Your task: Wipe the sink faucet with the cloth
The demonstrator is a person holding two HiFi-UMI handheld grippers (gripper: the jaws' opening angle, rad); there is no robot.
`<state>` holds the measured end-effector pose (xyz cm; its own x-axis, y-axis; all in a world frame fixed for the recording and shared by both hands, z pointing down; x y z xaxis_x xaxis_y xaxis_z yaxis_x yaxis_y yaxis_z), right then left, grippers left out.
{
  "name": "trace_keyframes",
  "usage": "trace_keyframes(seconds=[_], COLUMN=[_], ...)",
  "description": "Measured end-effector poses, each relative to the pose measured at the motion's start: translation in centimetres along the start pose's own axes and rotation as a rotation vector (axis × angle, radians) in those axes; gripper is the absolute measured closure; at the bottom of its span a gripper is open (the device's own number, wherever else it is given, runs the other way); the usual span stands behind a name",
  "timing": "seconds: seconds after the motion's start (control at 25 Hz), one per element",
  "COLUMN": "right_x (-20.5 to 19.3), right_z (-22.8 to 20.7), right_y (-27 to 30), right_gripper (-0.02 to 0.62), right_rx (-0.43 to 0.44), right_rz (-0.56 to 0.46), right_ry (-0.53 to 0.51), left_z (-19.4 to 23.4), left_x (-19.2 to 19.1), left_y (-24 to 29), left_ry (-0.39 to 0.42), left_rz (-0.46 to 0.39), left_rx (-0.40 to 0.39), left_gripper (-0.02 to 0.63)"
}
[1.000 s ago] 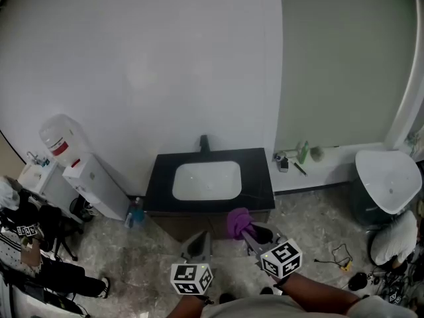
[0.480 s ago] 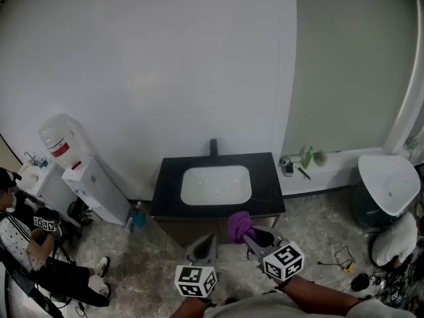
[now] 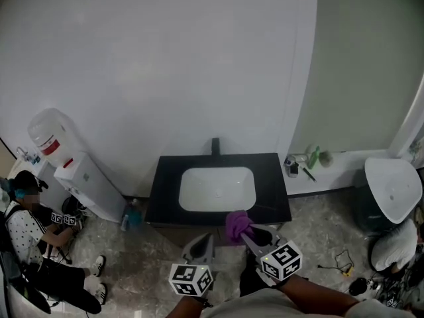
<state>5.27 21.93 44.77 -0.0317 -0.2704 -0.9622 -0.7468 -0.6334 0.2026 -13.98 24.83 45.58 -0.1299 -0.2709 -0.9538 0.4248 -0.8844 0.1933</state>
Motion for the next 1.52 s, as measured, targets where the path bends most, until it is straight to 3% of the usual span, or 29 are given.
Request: trace_keyframes(seconds=[0.2,0.56,0.92,1.2,1.36,1.52], right_x=[0.1,4.9,4.5,3.9,1.5,-1.2], right_z=[-8.6,-25.4,-31.5,-37.9,-37.2,-32.6], right_y=[6.4,18.8,33.3,47.2,47.8,44.5], right_gripper=[0.518,0.518,0.518,0.517,0.517,0.517], right_rx=[0.023,0.092,0.100,0.039,0.028,0.106], right_rz=[0.013,0.064,0.198,0.331,0.348,0.386], right_ry=[0.065,0.093,-0.016,-0.026,-0.003,-0.007], left_z=[2.9,7.4,13.8,17.0,18.7,20.9], left_x=[1.9,5.3,5.3,6.1,4.9,4.7], left_y=[8.8,25.4,31.5,34.5,35.6,36.3], left_ry=[0.024,0.001,-0.083,-0.066,-0.094,-0.097], left_rz=[0.033,0.095,0.113,0.170,0.198,0.227], left_rx=[0.022,0.085,0.066,-0.007,-0.031,-0.035], left_gripper=[0.599,0.598,0.598,0.599,0.598,0.599])
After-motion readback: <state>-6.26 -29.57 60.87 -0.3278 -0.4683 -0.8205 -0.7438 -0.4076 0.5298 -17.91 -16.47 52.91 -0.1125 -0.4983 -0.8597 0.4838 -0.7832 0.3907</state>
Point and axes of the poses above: the fingertips, and each gripper's own axes: y forward along the fingers, z to its left, x out of its top, the point moved 8 cm from there along -y, backward along the fingers, and after that the axes turned 3 degrees about y, right-handed, at the moved point
